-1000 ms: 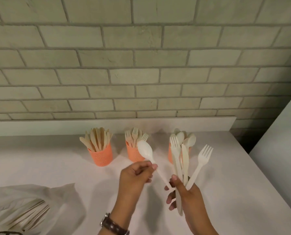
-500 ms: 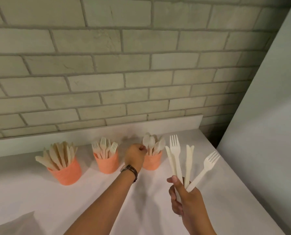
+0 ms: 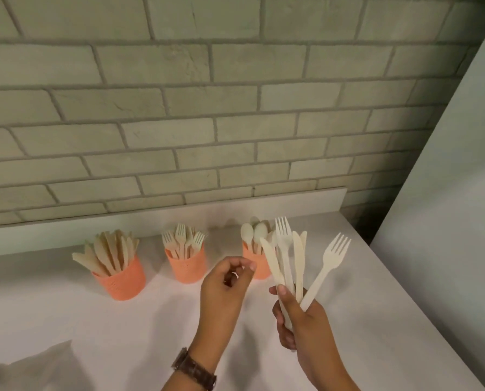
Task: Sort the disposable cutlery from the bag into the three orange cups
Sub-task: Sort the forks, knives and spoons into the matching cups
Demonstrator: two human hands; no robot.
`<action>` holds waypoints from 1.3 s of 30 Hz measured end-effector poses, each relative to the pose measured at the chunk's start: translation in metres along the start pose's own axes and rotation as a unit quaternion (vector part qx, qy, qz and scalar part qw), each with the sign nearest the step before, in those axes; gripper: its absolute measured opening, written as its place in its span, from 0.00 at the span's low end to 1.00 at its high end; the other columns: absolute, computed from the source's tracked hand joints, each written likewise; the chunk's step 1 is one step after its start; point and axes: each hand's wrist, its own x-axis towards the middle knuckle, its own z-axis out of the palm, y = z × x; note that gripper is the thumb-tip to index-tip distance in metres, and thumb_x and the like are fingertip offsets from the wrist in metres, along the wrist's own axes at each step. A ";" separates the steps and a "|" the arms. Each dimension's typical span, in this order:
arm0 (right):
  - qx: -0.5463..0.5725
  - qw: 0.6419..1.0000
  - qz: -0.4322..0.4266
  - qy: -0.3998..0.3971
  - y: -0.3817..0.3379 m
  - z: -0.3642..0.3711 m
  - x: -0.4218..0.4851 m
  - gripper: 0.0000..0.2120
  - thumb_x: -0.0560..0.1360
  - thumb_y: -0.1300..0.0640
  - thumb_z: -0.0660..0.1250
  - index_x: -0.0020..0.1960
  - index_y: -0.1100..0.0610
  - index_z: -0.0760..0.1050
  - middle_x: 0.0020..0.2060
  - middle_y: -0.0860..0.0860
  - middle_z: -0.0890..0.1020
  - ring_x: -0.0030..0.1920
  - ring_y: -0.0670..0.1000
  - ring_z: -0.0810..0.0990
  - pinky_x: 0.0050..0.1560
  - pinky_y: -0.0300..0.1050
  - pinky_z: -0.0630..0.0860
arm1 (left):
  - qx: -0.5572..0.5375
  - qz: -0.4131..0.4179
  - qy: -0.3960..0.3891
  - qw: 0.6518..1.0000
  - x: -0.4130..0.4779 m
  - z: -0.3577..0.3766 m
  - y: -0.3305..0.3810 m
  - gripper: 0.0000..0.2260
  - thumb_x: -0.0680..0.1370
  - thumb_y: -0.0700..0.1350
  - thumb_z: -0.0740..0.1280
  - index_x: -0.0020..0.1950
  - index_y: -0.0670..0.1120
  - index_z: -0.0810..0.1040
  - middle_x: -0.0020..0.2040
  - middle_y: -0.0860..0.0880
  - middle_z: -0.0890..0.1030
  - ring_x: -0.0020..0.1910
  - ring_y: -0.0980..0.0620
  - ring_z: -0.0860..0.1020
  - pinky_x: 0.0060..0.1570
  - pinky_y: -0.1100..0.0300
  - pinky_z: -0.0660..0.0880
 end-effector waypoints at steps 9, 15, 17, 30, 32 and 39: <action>-0.105 0.993 -0.025 -0.042 0.011 0.035 -0.011 0.07 0.79 0.56 0.60 0.44 0.55 0.73 0.24 0.51 0.68 0.20 0.47 0.62 0.22 0.37 0.59 | 0.084 0.049 0.028 0.995 -0.038 -0.016 0.006 0.08 0.69 0.45 0.74 0.40 0.59 0.82 0.37 0.58 0.78 0.36 0.57 0.73 0.36 0.72 0.68; -0.180 0.980 -0.046 -0.070 0.019 0.043 -0.016 0.05 0.79 0.58 0.59 0.50 0.51 0.73 0.23 0.48 0.70 0.20 0.45 0.65 0.22 0.36 0.63 | 0.123 0.046 0.043 0.990 -0.037 -0.024 0.011 0.06 0.67 0.48 0.73 0.38 0.61 0.80 0.41 0.62 0.78 0.40 0.59 0.75 0.37 0.72 0.70; -0.202 0.975 -0.048 -0.075 0.019 0.041 -0.017 0.05 0.79 0.59 0.59 0.47 0.51 0.71 0.25 0.50 0.71 0.20 0.45 0.66 0.22 0.37 0.64 | 0.117 0.023 0.042 0.992 -0.036 -0.023 0.013 0.03 0.64 0.52 0.70 0.36 0.60 0.79 0.40 0.63 0.79 0.39 0.60 0.77 0.38 0.71 0.72; -0.294 0.947 -0.111 -0.073 0.021 0.033 -0.017 0.11 0.79 0.58 0.60 0.42 0.44 0.69 0.28 0.47 0.76 0.23 0.43 0.71 0.29 0.35 0.68 | 0.021 -0.081 -0.018 0.996 -0.031 -0.030 0.021 0.12 0.70 0.40 0.73 0.31 0.56 0.82 0.32 0.54 0.84 0.33 0.56 0.82 0.41 0.62 0.80; -0.250 0.962 -0.089 -0.072 0.017 0.034 -0.019 0.08 0.79 0.59 0.61 0.42 0.49 0.71 0.27 0.48 0.74 0.20 0.44 0.68 0.24 0.35 0.66 | -0.028 -0.103 -0.004 0.994 -0.032 -0.032 0.024 0.09 0.70 0.38 0.73 0.32 0.51 0.83 0.31 0.49 0.84 0.32 0.52 0.82 0.39 0.62 0.80; -0.136 0.990 -0.014 -0.020 0.020 0.032 -0.014 0.02 0.78 0.61 0.62 0.48 0.55 0.72 0.29 0.52 0.71 0.23 0.47 0.65 0.23 0.37 0.63 | -0.071 -0.031 0.126 0.989 -0.036 -0.053 0.035 0.06 0.71 0.37 0.72 0.38 0.48 0.83 0.32 0.50 0.83 0.32 0.53 0.81 0.41 0.62 0.79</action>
